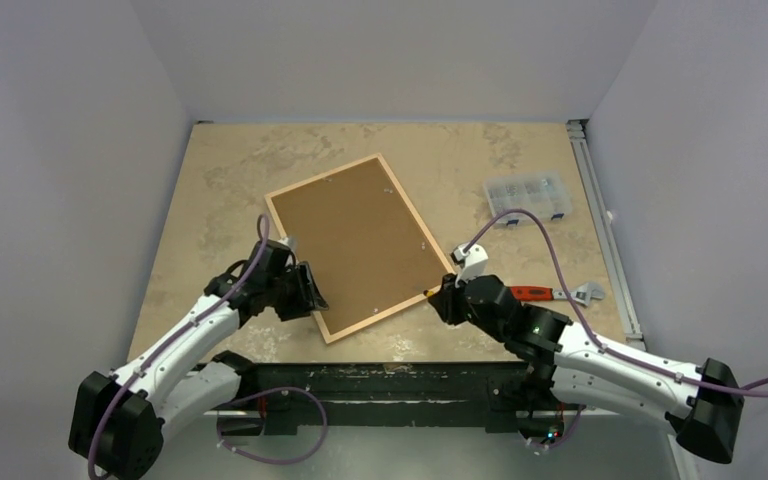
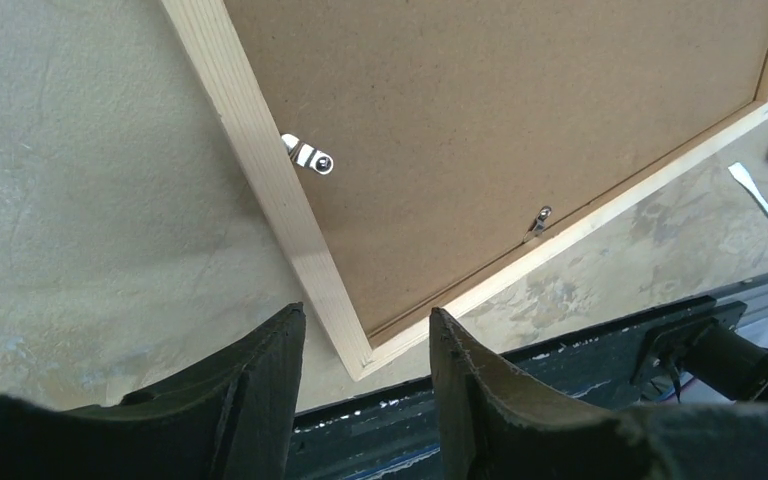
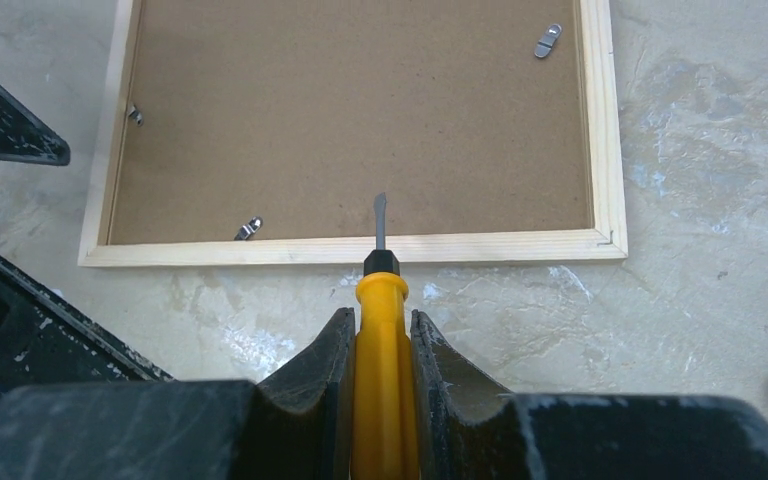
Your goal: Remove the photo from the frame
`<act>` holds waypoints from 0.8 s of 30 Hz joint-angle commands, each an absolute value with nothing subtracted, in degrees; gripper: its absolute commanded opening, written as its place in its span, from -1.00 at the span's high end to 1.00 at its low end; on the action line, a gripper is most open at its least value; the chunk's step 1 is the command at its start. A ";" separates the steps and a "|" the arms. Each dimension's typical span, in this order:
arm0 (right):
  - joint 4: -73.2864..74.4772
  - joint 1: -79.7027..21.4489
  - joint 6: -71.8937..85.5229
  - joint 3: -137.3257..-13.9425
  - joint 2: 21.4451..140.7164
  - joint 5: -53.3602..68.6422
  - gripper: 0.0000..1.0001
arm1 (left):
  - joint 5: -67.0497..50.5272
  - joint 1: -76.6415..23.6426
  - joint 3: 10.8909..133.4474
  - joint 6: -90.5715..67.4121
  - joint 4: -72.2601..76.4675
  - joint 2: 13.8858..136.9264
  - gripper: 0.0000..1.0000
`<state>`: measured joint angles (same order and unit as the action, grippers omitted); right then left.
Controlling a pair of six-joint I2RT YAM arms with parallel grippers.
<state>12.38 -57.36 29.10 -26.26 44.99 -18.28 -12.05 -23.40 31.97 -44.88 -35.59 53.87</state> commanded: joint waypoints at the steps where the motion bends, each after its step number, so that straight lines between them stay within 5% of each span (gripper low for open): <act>1: 10.04 -57.39 29.08 -24.76 41.63 -17.03 1.00 | -7.18 -26.41 31.47 -49.89 -32.53 54.25 0.07; 13: 10.76 -57.41 32.85 -22.48 36.26 -14.67 1.00 | -3.03 -30.94 26.40 -56.24 -26.96 57.37 0.17; 24: 3.53 -57.44 32.42 -26.25 45.92 -8.74 1.00 | -2.23 -35.80 25.59 -57.98 -24.34 62.18 0.52</act>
<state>9.58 -57.36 32.34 -22.83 41.80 -12.38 -2.44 -33.95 26.30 -56.21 -27.81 60.53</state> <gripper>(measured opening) 0.177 0.283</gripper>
